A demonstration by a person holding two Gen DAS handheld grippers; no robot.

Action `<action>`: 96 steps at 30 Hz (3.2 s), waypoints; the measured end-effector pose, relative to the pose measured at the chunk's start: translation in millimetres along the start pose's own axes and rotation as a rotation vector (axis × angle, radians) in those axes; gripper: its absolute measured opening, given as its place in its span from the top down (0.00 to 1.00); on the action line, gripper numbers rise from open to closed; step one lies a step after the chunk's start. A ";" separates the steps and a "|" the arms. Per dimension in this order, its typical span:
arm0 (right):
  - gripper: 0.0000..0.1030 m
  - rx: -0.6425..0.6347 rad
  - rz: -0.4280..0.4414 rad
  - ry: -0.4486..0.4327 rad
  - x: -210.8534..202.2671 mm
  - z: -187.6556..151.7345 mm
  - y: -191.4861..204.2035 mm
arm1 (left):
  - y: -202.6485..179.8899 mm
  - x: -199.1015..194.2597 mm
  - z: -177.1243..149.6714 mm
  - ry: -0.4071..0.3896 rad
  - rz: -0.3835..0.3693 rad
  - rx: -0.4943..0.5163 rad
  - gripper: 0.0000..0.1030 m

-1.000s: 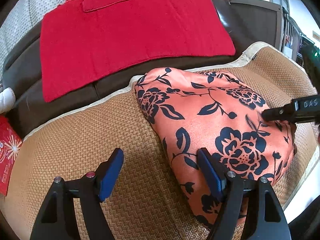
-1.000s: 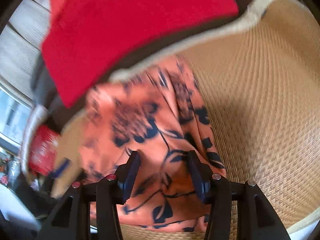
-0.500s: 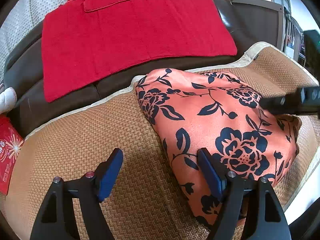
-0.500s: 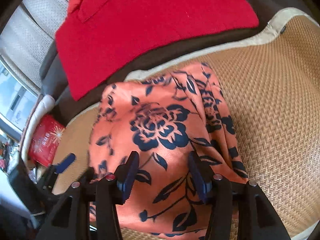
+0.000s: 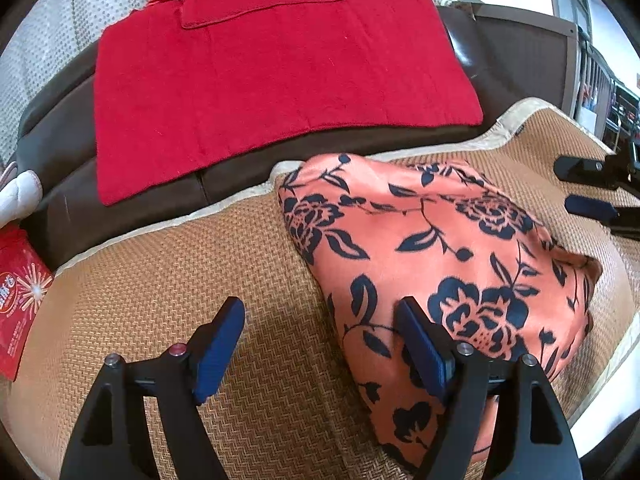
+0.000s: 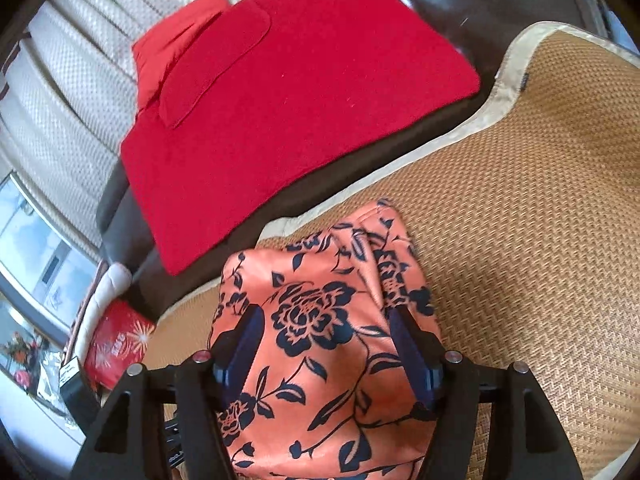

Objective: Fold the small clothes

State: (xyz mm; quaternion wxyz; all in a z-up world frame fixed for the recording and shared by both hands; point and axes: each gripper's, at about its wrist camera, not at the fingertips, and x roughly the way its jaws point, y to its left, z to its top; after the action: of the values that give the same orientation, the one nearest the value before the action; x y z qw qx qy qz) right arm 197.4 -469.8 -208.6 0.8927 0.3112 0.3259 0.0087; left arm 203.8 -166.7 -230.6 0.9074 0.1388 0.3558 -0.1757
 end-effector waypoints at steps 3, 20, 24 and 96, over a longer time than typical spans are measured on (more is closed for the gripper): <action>0.33 0.018 -0.006 -0.004 -1.9 0.7 -5.1 | 0.3 -3.6 4.7 -0.020 0.004 -0.012 0.23; 0.33 0.064 -0.028 0.016 6.2 1.5 -21.0 | -2.9 2.8 17.4 -0.018 -0.002 -0.044 0.23; 0.33 0.069 -0.028 0.018 5.9 1.1 -22.2 | -3.6 5.3 17.5 -0.015 -0.001 -0.048 0.23; 0.33 0.081 -0.010 0.034 14.7 -0.2 -21.9 | -6.6 10.0 12.9 0.007 -0.017 -0.051 0.23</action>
State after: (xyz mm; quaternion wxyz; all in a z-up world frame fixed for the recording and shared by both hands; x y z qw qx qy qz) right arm 204.8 -484.2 -229.5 0.8737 0.3453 0.3426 -0.0038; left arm 215.7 -179.7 -229.2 0.9077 0.1130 0.3647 -0.1739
